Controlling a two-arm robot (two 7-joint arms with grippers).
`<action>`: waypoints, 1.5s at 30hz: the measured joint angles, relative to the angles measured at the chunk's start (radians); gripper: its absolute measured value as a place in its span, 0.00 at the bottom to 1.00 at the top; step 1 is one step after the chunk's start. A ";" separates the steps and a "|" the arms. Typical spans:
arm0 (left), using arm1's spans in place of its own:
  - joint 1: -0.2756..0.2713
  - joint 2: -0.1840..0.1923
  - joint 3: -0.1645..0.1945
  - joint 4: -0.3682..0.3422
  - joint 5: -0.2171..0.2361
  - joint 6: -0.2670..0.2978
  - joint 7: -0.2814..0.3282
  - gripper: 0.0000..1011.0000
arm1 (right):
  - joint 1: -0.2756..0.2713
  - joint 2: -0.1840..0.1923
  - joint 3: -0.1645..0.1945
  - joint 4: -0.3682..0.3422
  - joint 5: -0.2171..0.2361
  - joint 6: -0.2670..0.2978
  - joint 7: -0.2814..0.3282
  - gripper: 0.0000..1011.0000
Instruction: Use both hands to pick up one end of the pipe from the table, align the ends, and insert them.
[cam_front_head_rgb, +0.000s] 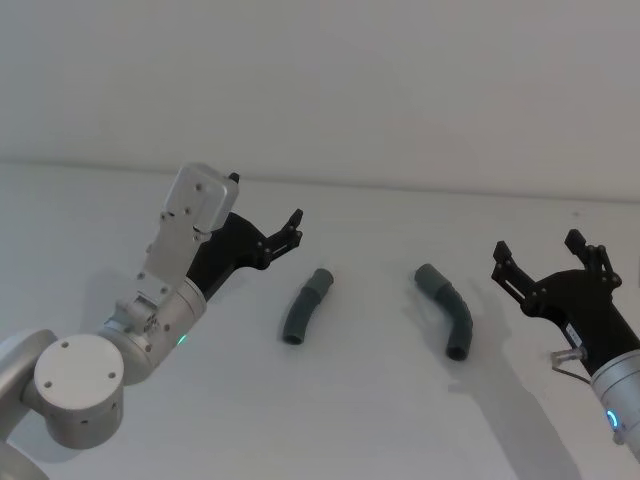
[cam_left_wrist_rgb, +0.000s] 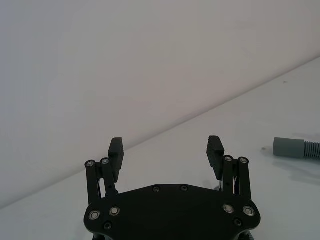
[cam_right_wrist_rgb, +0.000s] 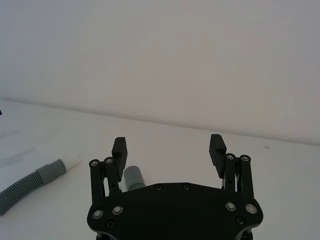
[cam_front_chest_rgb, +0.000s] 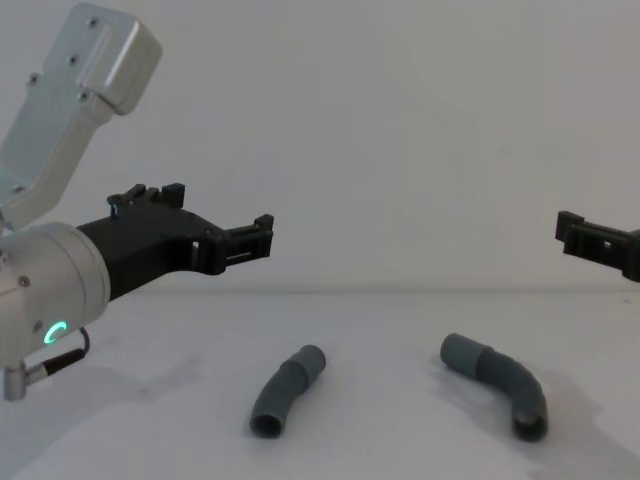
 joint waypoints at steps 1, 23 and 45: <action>0.000 0.000 0.000 0.000 0.000 0.000 0.000 0.99 | 0.000 0.000 0.000 0.000 0.000 0.000 0.000 0.99; -0.034 -0.020 -0.017 0.050 -0.065 0.050 -0.067 0.99 | 0.038 0.010 -0.016 0.000 -0.027 0.092 0.004 0.99; -0.139 -0.054 0.015 0.173 -0.122 0.279 -0.165 0.99 | 0.128 0.002 -0.058 0.033 -0.078 0.283 0.007 0.99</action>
